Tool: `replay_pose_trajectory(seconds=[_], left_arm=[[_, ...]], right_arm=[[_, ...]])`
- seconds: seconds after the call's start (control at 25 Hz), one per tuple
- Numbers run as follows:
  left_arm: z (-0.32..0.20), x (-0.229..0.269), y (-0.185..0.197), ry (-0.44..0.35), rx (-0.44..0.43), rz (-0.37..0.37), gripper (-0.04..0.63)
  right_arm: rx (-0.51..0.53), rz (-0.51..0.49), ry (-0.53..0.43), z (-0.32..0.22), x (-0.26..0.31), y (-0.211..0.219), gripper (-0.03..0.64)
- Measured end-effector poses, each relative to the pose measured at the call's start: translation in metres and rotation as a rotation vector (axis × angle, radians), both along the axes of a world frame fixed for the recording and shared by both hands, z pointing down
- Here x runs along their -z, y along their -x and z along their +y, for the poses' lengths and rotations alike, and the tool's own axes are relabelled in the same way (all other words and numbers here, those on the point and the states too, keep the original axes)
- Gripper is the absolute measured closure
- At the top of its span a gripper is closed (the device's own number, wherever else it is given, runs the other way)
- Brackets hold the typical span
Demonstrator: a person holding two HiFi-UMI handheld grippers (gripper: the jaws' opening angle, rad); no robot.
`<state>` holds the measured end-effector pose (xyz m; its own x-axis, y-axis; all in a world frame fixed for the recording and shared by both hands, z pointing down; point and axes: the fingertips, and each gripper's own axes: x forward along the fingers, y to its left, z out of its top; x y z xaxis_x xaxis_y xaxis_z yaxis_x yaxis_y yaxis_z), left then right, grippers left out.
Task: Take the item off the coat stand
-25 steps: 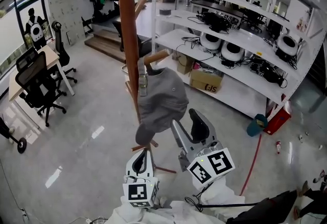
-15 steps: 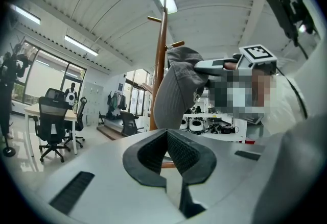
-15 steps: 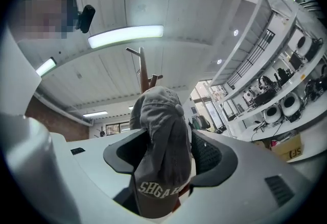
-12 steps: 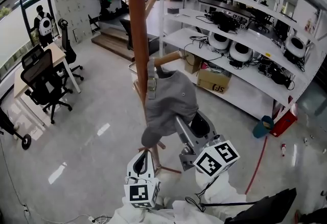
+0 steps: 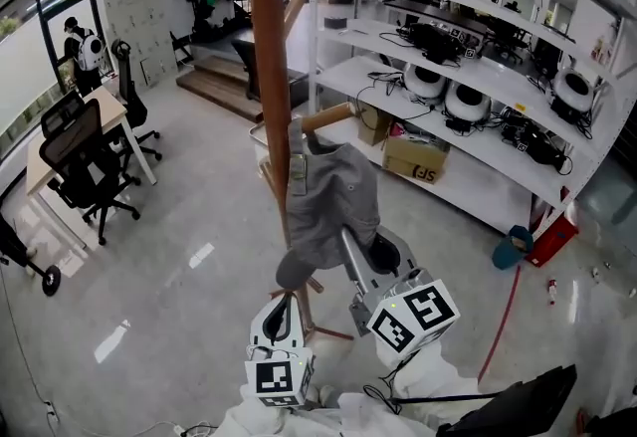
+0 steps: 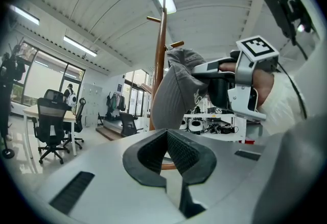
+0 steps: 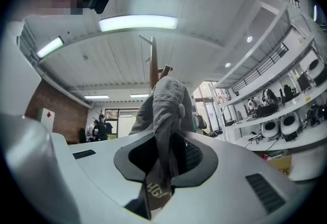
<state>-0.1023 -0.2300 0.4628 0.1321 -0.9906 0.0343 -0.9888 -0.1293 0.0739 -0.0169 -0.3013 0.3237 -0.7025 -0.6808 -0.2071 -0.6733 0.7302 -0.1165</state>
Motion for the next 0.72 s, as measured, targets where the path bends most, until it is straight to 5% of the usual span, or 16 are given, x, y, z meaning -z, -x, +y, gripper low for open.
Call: replay_pose_trajectory(seconds=[0.16, 0.72], left_arm=[[0.001, 0.002, 0.0, -0.008, -0.004, -0.003, 0.594], [-0.002, 0.015, 0.0, -0.041, -0.015, 0.0, 0.595]], right_arm=[[-0.031, 0.058, -0.061, 0.005, 0.003, 0.005, 0.577], [-0.068, -0.027, -0.136, 0.01, 0.026, -0.004, 0.598]])
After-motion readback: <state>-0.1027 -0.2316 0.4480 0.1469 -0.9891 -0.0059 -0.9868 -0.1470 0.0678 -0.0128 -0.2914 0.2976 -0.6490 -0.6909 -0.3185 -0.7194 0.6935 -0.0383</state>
